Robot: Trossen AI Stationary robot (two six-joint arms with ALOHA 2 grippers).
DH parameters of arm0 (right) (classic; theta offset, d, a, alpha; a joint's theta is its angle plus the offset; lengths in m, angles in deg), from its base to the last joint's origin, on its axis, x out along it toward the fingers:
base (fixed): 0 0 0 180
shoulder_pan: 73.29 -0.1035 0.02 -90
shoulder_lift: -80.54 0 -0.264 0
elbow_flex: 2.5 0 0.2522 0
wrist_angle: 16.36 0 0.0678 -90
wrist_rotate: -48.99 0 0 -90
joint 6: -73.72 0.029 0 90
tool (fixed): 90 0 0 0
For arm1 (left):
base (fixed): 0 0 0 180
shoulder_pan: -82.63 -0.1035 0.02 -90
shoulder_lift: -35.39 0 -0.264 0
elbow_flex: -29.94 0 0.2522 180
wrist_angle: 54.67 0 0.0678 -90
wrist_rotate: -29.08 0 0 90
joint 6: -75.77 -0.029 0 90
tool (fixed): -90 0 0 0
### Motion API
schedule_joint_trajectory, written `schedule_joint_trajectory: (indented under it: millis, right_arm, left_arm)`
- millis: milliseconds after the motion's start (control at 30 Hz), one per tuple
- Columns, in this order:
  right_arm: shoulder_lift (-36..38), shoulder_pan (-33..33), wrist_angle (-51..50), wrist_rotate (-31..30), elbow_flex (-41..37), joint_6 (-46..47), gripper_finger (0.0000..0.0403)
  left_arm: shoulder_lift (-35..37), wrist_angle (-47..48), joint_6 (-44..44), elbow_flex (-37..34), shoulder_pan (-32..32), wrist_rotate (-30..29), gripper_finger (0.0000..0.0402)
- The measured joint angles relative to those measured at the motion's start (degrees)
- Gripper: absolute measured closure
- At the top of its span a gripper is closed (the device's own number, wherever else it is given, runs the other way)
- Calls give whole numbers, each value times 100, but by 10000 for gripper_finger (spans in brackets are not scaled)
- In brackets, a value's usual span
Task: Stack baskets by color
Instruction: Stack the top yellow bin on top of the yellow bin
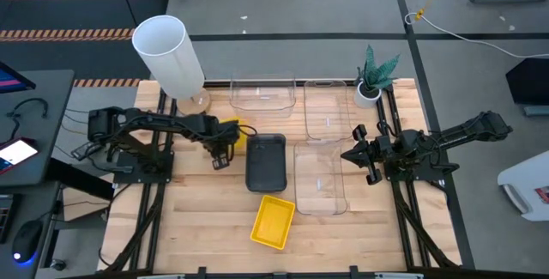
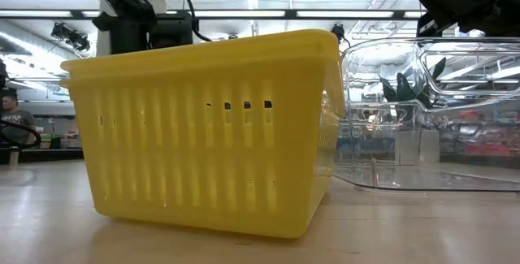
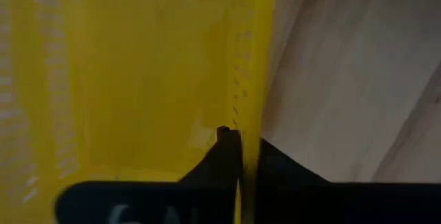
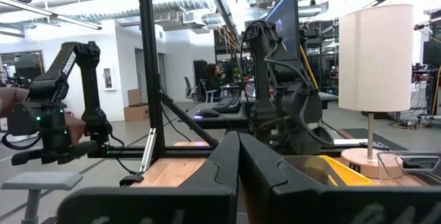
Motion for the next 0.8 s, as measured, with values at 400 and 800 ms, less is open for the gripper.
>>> schedule_joint_trajectory:
  millis: [400,800]
  right_arm:
    - [-1,0,0,0,1,0,386]
    - [1,0,-1,2,0,0,386]
  left_arm:
    - [365,1479,517,361,493,146,397]
    - [1840,1943,1616,352,774,-550,398]
